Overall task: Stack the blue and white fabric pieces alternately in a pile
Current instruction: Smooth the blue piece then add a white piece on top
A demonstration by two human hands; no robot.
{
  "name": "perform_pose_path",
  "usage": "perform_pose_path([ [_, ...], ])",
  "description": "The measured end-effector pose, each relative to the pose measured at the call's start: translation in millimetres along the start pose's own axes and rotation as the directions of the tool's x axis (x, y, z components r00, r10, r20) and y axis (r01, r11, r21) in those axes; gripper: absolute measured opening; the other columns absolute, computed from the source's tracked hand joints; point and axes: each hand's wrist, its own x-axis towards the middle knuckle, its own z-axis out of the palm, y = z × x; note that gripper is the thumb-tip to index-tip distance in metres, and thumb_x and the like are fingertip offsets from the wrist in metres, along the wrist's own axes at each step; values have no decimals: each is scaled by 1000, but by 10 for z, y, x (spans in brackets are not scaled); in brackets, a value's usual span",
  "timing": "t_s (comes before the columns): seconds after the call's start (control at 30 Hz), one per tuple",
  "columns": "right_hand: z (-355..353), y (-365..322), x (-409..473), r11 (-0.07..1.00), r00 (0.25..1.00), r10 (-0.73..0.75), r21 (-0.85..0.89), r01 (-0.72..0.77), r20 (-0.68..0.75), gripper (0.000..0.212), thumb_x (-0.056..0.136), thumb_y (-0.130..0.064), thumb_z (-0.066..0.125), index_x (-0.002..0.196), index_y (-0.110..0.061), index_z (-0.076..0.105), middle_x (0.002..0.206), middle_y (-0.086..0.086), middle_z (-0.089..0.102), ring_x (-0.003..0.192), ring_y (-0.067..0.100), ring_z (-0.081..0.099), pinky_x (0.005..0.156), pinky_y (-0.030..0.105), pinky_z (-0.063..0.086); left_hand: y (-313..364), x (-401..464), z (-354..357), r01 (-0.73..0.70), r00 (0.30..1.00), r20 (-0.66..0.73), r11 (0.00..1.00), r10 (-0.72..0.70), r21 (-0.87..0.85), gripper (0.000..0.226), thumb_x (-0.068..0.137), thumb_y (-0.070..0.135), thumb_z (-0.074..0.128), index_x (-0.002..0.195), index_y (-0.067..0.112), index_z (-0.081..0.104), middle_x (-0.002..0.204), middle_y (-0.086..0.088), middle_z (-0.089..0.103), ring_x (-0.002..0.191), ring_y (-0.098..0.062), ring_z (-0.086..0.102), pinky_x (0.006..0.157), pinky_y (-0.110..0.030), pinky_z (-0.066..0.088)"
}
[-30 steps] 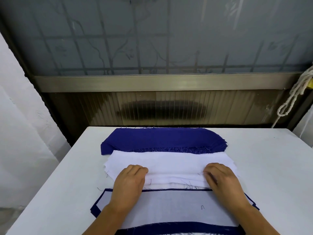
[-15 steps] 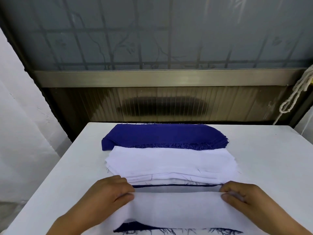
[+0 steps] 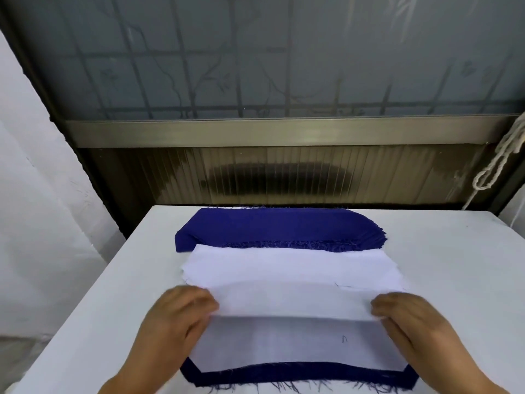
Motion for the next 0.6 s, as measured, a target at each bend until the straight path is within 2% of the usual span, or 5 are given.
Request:
perform_pose_path([
  [0.07, 105, 30, -153, 997, 997, -75, 5, 75, 33, 51, 103, -29, 34, 81, -13, 77, 96, -4, 72, 96, 8, 58, 91, 19, 42, 10, -210, 126, -129, 991, 36, 991, 128, 26, 51, 103, 35, 36, 80, 16, 78, 96, 4, 71, 94, -8, 57, 82, -24, 45],
  [0.13, 184, 28, -274, 996, 994, -86, 20, 85, 63, 55, 104, -30, 31, 79, -16, 78, 95, -6, 72, 96, 4, 57, 91, 14, 40, 53, -362, 225, -166, 984, 76, 986, 164, 20, 58, 104, 35, 31, 75, 20, 79, 95, 5, 72, 95, -4, 56, 82, -20, 45],
  [0.23, 219, 28, -345, 999, 997, -41, 32, 39, 63, 55, 104, -33, 31, 78, -18, 78, 98, -9, 71, 97, 0, 56, 93, 12, 39, 103, -446, 254, -91, 991, 101, 996, 90, -1, 63, 105, 40, 26, 75, 23, 79, 97, 8, 73, 96, 0, 58, 87, -11, 43],
  [0.43, 229, 59, -407, 998, 996, -63, 23, 61, 62, 48, 101, -29, 35, 82, -18, 77, 101, -8, 69, 100, 1, 57, 86, 22, 46, 120, -438, 251, -80, 989, 121, 997, 82, -18, 67, 106, 40, 21, 75, 23, 78, 99, 10, 72, 88, -1, 66, 78, -14, 52],
  [0.6, 199, 19, -422, 999, 998, -38, 15, 37, 49, 47, 98, -28, 36, 77, -19, 76, 94, -10, 70, 94, 1, 58, 82, 22, 47, 100, -486, 293, -43, 991, 121, 998, 48, -49, 64, 105, 41, 22, 78, 23, 78, 104, 12, 69, 96, 2, 61, 79, -15, 52],
])
